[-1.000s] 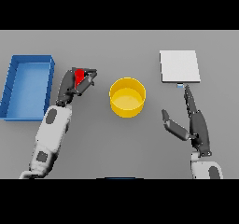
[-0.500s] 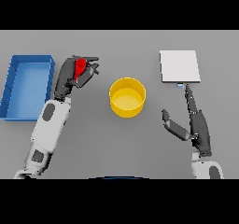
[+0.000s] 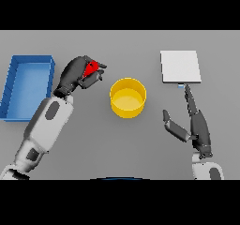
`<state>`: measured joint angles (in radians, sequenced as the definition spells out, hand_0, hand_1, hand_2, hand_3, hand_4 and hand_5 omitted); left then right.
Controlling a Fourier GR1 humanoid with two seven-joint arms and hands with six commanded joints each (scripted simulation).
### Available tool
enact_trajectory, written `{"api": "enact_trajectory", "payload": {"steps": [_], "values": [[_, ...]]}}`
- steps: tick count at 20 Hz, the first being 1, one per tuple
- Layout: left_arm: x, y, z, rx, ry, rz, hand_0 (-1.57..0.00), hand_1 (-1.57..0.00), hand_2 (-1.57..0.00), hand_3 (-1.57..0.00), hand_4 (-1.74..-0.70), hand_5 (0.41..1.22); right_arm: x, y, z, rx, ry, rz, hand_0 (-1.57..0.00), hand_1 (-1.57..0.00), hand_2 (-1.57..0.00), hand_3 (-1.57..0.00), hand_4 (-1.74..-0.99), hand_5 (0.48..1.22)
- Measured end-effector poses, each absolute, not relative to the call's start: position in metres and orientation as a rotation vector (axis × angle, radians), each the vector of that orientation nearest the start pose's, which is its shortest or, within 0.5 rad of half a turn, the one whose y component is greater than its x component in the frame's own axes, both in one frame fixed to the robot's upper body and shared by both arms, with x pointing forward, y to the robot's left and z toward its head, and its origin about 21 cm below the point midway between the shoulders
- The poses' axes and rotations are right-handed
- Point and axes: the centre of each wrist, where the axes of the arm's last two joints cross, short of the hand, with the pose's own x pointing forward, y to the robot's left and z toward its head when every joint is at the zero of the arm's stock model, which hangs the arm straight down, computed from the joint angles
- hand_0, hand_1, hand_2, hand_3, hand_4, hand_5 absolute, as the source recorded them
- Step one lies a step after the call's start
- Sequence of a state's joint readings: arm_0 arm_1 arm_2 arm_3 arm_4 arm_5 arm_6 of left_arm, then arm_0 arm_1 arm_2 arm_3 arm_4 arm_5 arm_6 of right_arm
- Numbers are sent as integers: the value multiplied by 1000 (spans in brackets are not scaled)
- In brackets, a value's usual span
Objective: Pick up the red beaker and tilt it to pour out 1 green nut into yellow bowl. Pick up the yellow bowl and place it on the metallic measuring scale.
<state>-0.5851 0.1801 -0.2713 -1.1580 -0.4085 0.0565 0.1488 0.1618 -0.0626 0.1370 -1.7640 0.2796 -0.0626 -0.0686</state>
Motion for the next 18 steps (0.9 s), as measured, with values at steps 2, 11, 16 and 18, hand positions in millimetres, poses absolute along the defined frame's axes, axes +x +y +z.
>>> {"api": "enact_trajectory", "payload": {"steps": [2, 11, 16, 18], "values": [[369, 151, 69, 497, -1542, -922, -1569, -1569, -1569, -1568, -1738, 1133, 204, -223, 11, -235, -1678, 276, 1, 1, 1, 1, -1254, 687], [379, 119, 88, 866, -1440, -1485, -1571, -1571, -1571, -1571, -1649, 1201, 205, -222, 12, -230, -1673, 269, 1, 1, 1, 1, -1284, 705], [382, 96, 102, 966, -1328, -1807, -1571, -1571, -1571, -1277, -1701, 1215, 204, -219, 6, -195, -1681, 224, 1, 1, 1, 1, -1292, 678], [382, 88, 103, 985, -1319, -1937, -1571, -1571, -1571, -1383, -1713, 1217, 204, -220, 6, -195, -1683, 210, 1, 1, 1, 1, -1295, 664]]}}
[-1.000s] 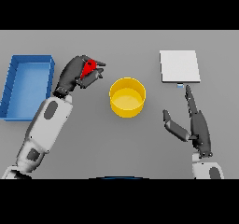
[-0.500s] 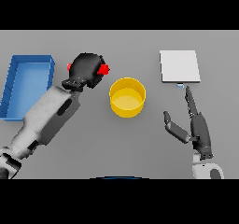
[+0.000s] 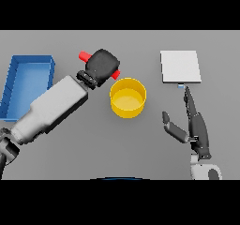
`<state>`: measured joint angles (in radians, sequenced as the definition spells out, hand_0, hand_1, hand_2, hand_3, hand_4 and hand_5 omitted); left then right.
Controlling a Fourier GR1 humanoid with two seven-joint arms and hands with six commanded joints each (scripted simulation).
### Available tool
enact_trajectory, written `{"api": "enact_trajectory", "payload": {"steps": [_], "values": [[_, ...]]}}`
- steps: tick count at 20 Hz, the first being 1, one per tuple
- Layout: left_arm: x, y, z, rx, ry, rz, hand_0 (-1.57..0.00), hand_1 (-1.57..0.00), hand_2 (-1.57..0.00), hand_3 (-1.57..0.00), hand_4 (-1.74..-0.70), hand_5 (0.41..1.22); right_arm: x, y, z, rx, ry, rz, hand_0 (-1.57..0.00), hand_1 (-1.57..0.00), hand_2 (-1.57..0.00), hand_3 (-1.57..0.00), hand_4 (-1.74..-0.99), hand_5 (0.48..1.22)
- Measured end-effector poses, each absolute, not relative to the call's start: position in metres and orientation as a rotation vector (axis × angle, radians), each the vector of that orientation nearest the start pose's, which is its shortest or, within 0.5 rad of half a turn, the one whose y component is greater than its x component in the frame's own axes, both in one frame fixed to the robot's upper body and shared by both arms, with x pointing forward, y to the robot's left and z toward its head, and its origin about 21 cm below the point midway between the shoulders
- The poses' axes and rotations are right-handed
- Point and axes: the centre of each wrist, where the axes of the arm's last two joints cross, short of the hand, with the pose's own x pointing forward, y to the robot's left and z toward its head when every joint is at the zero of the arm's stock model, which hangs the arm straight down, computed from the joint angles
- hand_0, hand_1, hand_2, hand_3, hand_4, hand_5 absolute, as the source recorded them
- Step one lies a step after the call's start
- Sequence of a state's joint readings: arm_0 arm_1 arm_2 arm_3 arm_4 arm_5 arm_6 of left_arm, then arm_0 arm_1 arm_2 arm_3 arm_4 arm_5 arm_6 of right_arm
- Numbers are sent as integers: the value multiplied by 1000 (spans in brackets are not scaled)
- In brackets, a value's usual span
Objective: Pick up the red beaker and tilt it to pour out 1 green nut into yellow bowl. Pick up the yellow bowl and place it on the metallic measuring scale.
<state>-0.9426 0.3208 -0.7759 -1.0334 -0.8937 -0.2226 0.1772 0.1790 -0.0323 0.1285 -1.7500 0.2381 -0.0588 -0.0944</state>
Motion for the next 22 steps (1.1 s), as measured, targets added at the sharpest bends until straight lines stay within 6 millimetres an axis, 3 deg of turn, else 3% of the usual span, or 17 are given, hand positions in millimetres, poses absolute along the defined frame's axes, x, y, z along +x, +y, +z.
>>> {"api": "enact_trajectory", "payload": {"steps": [8, 12, 22], "values": [[383, 62, 104, 1145, -1104, -2342, -1571, -1571, -1571, -1539, -1736, 1220, 207, -220, 6, -195, -1678, 171, 1, 1, 1, 1, -1291, 631], [381, 54, 104, 1241, -1033, -2472, -1571, -1571, -1571, -1558, -1739, 1221, 203, -218, -2, -202, -1659, 182, 1, 1, 1, 1, -1276, 600], [387, 33, 110, 1423, -842, -2738, -1571, -1571, -1571, -1570, -1735, 1221, 206, -217, 4, -250, -1676, 208, 1, 1, 1, 1, -1206, 591]]}}
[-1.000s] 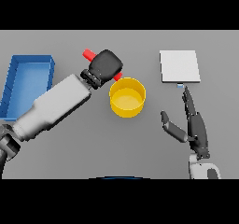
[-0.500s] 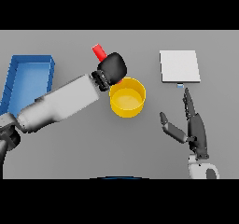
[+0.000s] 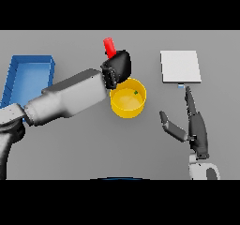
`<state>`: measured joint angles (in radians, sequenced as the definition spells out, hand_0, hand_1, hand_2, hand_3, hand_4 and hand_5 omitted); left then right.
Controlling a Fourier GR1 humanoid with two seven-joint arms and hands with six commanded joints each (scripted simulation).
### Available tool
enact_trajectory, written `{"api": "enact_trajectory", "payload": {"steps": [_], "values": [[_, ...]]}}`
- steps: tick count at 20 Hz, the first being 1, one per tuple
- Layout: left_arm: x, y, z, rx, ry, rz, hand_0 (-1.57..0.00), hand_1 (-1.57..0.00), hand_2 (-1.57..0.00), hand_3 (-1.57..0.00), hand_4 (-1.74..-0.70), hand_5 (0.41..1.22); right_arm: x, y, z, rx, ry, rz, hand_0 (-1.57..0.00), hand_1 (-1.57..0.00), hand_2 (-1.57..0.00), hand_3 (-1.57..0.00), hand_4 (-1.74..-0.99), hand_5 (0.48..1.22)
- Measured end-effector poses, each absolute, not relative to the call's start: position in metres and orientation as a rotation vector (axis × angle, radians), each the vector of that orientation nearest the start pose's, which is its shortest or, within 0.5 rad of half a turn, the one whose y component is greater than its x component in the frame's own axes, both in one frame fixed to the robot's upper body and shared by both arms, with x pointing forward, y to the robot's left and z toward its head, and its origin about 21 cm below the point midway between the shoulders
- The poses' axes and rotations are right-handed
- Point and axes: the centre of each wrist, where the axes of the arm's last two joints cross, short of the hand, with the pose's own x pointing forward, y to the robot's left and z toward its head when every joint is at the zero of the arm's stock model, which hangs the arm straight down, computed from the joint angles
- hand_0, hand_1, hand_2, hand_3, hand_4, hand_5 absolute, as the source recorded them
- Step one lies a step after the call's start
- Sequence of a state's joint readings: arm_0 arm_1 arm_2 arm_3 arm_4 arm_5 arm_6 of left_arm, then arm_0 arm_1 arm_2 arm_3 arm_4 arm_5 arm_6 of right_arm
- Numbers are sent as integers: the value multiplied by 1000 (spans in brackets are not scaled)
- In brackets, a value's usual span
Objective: Pick up the red beaker and tilt it to pour out 1 green nut into yellow bowl. Pick up the yellow bowl and place it on the metallic measuring scale.
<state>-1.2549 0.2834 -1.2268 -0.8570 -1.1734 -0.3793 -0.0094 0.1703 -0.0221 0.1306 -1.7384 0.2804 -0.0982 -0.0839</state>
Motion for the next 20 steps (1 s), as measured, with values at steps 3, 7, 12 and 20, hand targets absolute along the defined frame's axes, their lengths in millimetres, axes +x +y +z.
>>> {"api": "enact_trajectory", "payload": {"steps": [3, 7, 12, 20], "values": [[390, 29, 117, -1347, 757, 2589, -1571, -1571, -1571, -1570, -1734, 1221, 206, -214, 2, -250, -1680, 207, 1, 1, 1, 1, -1210, 594], [400, 24, 144, -1383, 756, 2559, -1571, -1571, -1571, -1571, -1729, 1221, 207, -215, 0, -260, -1672, 219, 1, 1, 1, 1, -1209, 592], [428, 41, 233, -1599, 914, 2481, -1571, -1571, -1483, -1147, -1701, 1221, 208, -217, 1, -256, -1696, 218, 1, 1, 1, 1, -1183, 596], [469, 135, 312, -2191, 1673, 2542, -1571, -1571, -1556, -1360, -1732, 1221, 211, -217, 5, -191, -1714, 195, 1, 1, 1, 1, -1222, 592]]}}
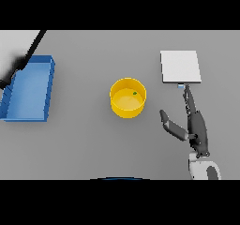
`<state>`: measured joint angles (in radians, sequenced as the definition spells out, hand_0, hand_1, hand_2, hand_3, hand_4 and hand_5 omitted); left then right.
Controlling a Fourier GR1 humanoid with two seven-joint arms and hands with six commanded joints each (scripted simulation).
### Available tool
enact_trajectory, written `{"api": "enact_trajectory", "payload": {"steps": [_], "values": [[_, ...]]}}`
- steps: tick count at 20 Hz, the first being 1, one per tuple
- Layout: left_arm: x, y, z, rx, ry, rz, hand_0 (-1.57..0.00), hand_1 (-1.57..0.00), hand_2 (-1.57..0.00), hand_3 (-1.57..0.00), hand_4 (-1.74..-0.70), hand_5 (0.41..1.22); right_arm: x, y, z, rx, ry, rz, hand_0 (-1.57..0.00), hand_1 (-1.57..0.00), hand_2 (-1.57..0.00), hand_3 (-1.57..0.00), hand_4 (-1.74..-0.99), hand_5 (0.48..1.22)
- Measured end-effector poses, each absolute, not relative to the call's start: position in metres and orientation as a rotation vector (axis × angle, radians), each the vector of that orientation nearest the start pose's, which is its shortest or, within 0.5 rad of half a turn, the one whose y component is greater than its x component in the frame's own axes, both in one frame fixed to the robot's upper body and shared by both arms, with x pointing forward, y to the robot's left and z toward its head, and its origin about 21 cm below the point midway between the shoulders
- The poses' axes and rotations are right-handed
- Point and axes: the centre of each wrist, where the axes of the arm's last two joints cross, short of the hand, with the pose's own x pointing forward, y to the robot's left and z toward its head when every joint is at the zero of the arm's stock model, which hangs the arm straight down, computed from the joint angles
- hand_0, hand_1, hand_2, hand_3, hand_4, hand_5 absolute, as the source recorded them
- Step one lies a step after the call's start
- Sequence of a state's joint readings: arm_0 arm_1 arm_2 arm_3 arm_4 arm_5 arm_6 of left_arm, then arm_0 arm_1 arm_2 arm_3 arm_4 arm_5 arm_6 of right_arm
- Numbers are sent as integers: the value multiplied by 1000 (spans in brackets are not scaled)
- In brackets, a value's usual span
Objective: Pick up the red beaker and tilt it to pour out 1 green nut into yellow bowl. Pick up the yellow bowl and place it on the metallic measuring scale.
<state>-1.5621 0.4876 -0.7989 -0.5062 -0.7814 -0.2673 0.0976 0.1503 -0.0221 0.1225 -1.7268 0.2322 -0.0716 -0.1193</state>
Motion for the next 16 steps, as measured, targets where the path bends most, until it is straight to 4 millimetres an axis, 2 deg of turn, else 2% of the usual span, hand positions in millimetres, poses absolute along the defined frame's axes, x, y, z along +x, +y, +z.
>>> {"api": "enact_trajectory", "payload": {"steps": [1, 3, 4, 7, 8, 10, 13, 16], "values": [[473, 153, 314, 1423, -1159, -1599, -1571, -1571, -1559, -1368, -1733, 1221, 211, -218, 3, -184, -1709, 193, 1, 1, 1, 1, -1224, 592], [476, 194, 303, 1287, -1242, -1402, -1571, -1571, -1563, -1396, -1736, 1221, 213, -221, 4, -184, -1708, 195, 1, 1, 1, 1, -1222, 587], [476, 211, 303, 1249, -1277, -1309, -1571, -1571, -1565, -1410, -1737, 1221, 213, -222, 2, -186, -1707, 205, 1, 1, 1, 1, -1220, 587], [469, 257, 280, 1134, -1335, -1058, -1571, -1571, -1568, -1414, -1739, 1221, 215, -222, 1, -182, -1708, 220, 1, 1, 1, 1, -1223, 591], [466, 266, 274, 1131, -1323, -968, -1571, -1571, -1569, -1415, -1739, 1221, 215, -221, -2, -189, -1707, 237, 1, 1, 1, 1, -1217, 595], [454, 294, 251, 1088, -1338, -784, -1571, -1571, -1569, -1446, -1740, 1221, 217, -221, 2, -187, -1721, 233, 1, 1, 1, 1, -1212, 604], [430, 315, 216, 1049, -1305, -581, -1571, -1571, -1570, -1458, -1740, 1221, 217, -225, 1, -201, -1695, 271, 1, 1, 1, 1, -1210, 631], [404, 322, 178, 1026, -1226, -449, -1571, -1571, -1571, -1450, -1741, 1221, 215, -222, 0, -200, -1703, 288, 1, 1, 1, 1, -1206, 653]]}}
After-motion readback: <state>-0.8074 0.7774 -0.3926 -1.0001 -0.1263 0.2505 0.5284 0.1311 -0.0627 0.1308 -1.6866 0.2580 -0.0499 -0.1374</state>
